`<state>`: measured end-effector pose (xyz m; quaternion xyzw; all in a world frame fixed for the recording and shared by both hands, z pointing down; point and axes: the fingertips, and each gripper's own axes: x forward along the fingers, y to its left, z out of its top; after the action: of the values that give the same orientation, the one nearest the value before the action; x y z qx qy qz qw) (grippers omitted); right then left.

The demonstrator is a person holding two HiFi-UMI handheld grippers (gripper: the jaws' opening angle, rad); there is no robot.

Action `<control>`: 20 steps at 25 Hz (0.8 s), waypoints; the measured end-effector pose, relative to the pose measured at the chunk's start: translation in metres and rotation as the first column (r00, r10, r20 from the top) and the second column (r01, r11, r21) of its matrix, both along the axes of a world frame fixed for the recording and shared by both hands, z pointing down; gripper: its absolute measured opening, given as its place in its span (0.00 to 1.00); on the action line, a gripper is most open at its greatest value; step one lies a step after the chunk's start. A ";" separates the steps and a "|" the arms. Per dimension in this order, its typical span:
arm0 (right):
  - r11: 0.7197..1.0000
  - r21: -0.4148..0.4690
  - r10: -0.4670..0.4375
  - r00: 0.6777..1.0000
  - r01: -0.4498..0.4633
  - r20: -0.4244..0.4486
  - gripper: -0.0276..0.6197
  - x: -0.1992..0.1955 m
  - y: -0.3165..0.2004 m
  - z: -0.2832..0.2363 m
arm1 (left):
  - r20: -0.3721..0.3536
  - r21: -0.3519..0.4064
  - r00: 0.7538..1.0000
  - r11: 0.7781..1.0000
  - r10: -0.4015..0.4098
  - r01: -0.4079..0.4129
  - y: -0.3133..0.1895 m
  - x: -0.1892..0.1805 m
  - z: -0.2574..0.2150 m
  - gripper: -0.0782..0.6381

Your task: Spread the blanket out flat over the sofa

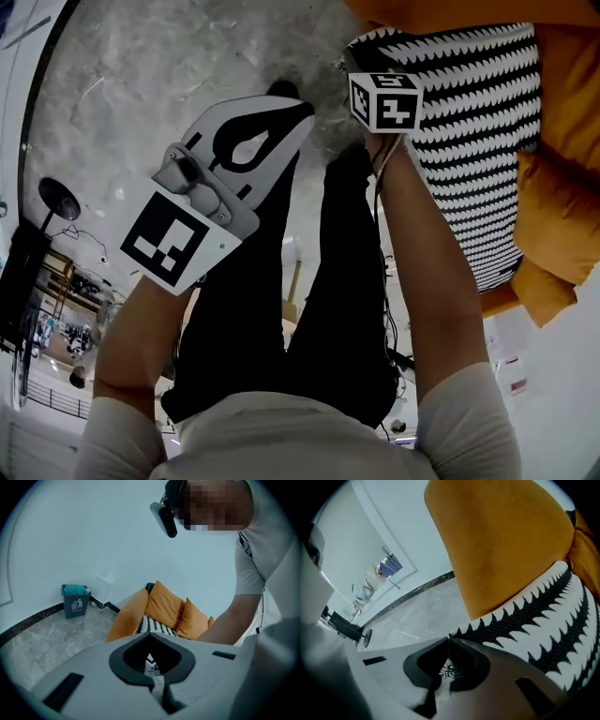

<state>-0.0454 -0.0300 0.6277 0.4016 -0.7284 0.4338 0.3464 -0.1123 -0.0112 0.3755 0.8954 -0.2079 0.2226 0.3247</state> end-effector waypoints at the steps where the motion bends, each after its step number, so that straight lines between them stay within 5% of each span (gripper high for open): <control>1: 1.000 -0.004 -0.005 1.000 0.004 -0.014 0.09 0.001 -0.002 0.009 | -0.002 -0.001 1.000 1.000 0.000 0.000 0.000 -0.002 0.004 0.12; 6: 0.999 -0.002 -0.032 0.995 0.032 -0.091 0.09 0.020 -0.008 0.038 | -0.006 -0.024 1.000 0.999 0.021 -0.021 0.013 0.002 0.017 0.12; 10: 1.000 0.019 -0.007 0.998 0.008 -0.056 0.10 0.020 -0.008 0.035 | 0.001 -0.037 0.999 0.998 0.046 -0.046 0.024 0.015 0.014 0.12; 12: 1.000 0.015 -0.008 1.000 0.008 -0.002 0.23 0.001 -0.005 0.024 | 0.002 -0.039 0.999 0.998 0.050 -0.050 0.026 0.012 0.008 0.12; 16: 0.997 0.066 -0.048 0.997 0.044 0.064 0.27 -0.026 0.012 -0.042 | -0.006 -0.020 0.999 0.999 0.046 -0.046 0.029 0.013 -0.030 0.12; 20: 0.986 0.162 -0.039 0.995 0.024 0.088 0.27 -0.007 0.026 -0.145 | -0.028 0.053 0.999 0.998 0.046 -0.044 0.030 0.033 -0.097 0.12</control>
<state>-0.0526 -0.0042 0.4828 0.3965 -0.7824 0.3858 0.2860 -0.0793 0.0185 0.2788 0.9112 -0.1888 0.2113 0.2991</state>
